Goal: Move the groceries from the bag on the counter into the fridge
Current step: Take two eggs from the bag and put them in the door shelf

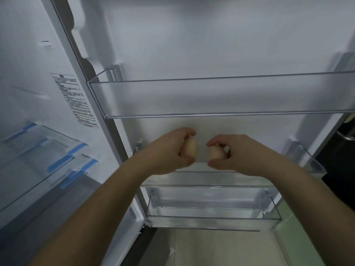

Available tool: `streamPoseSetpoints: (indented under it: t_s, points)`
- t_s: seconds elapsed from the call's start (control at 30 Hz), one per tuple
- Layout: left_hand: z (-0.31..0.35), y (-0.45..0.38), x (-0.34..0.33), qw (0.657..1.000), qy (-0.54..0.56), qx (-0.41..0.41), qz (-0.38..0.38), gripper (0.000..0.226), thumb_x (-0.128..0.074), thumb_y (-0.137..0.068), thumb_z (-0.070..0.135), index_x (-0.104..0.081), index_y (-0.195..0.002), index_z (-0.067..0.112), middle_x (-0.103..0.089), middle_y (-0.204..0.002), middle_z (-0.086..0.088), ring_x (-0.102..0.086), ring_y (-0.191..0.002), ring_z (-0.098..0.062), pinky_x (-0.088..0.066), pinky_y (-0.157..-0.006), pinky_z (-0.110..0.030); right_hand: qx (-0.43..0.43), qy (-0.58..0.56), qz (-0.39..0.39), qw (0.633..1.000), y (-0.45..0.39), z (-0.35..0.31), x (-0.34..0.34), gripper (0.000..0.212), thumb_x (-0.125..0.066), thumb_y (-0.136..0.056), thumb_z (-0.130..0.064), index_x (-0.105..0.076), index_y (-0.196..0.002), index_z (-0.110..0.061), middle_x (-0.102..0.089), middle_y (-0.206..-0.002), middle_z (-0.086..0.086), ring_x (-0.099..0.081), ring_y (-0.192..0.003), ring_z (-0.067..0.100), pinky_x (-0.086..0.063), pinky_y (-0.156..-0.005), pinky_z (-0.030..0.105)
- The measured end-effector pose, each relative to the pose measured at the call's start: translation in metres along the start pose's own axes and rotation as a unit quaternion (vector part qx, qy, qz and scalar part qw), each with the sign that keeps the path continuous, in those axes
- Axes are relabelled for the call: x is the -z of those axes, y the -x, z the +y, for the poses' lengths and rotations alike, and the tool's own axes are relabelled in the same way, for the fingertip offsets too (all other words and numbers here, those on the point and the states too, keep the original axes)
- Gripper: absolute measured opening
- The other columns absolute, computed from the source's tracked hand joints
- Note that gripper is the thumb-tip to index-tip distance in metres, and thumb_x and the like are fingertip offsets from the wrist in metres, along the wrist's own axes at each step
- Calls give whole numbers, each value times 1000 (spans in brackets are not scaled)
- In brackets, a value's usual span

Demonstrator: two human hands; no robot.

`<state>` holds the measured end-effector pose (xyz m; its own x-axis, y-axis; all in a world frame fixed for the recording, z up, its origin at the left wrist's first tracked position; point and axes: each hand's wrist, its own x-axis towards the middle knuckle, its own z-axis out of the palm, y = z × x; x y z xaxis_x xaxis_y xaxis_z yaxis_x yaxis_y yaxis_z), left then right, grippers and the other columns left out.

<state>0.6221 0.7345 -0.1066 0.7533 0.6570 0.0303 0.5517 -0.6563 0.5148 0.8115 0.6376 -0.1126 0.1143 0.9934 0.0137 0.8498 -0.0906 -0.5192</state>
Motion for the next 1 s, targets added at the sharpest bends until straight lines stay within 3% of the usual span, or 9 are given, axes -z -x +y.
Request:
streamPoseSetpoints:
  t_s: [0.1,0.2,0.33,0.5,0.7,0.9,1.0]
  points:
    - [1,-7,-3,998,-37,8,-41,71,-75,-81,31,-38,-141,29,-50,-132,7,-50,-80,-10,-34,-58,-9,9,48,-20,999,-8,-1,-3,54,-78,-72,-43,-57,-122,-35,-59,-106,-13,-53,-79,2,-42,-72,20]
    - [3,-10,-3,994,-96,-1,-53,60,-75,-79,34,-49,-132,27,-56,-125,5,-50,-85,-11,-36,-62,-16,16,86,-46,995,-14,2,-5,55,-78,-71,-41,-59,-122,-33,-62,-113,-8,-56,-93,12,-47,-82,26]
    - [6,-17,-4,988,-131,5,-75,52,-76,-76,37,-59,-122,23,-62,-117,3,-57,-101,-18,-48,-85,-30,9,117,-65,991,-20,1,-8,51,-74,-73,-39,-59,-122,-32,-62,-119,-9,-57,-105,14,-47,-89,29]
    - [11,-22,-13,985,-150,22,-79,29,-63,-80,33,-68,-105,18,-68,-101,-5,-62,-92,-23,-54,-84,-36,1,125,-100,987,-21,-1,-8,59,-79,-71,-44,-58,-124,-28,-60,-119,-8,-56,-106,15,-46,-89,30]
    - [12,-22,-15,985,-146,33,-92,32,-63,-80,34,-68,-108,20,-68,-103,-4,-62,-94,-23,-53,-85,-36,6,116,-100,988,-23,2,-10,51,-75,-73,-42,-61,-119,-26,-62,-114,-5,-58,-103,18,-49,-90,36]
    - [11,-21,-18,987,-132,40,-80,32,-63,-80,36,-69,-105,17,-70,-101,-4,-63,-94,-23,-53,-86,-38,-11,97,-92,991,-19,13,-8,59,-69,-75,-59,-55,-124,-29,-59,-114,-9,-54,-97,13,-44,-84,27]
    - [7,-21,-20,988,-127,46,-76,42,-65,-82,40,-65,-116,15,-68,-111,-2,-61,-102,-22,-50,-90,-34,-21,68,-82,994,-14,17,-7,59,-69,-76,-58,-54,-125,-29,-61,-113,-9,-55,-97,13,-43,-83,27]
